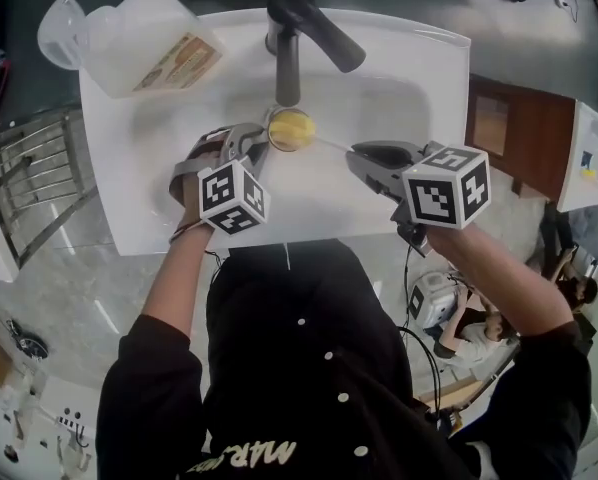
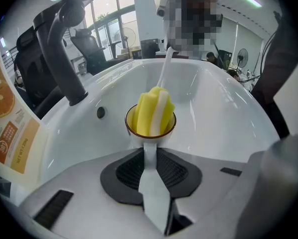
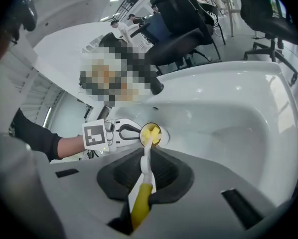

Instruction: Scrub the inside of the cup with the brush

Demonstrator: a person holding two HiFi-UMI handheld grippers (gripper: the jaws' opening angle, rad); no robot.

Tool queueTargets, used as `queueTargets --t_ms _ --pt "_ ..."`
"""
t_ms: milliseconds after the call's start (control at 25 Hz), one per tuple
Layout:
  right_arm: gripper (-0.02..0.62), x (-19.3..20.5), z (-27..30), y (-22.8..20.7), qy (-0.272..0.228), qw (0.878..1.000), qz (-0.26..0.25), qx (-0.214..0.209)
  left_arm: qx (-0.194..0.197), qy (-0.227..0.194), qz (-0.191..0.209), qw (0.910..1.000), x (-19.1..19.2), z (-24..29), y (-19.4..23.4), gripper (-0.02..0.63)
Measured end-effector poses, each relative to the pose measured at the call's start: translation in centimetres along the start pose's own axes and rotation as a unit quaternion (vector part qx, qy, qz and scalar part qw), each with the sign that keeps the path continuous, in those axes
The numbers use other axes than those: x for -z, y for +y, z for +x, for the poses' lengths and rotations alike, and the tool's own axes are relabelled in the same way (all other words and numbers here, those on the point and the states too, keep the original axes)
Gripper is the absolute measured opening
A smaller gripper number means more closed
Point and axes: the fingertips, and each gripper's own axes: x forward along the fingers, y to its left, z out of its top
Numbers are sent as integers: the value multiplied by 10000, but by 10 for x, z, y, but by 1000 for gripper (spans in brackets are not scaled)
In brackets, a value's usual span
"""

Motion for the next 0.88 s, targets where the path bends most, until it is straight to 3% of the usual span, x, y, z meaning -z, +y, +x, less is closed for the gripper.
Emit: queueTargets --t_ms 240,720,880 --pt "51 -5 -30 14 -319 9994 30 -129 106 120 -251 9996 5 3 5 91" --pt "51 -9 -92 44 -734 9941 -799 44 205 286 -438 9984 10 7 7 95" --pt "51 -8 -114 51 -925 9902 -1032 172 318 385 -479 9976 11 4 4 166"
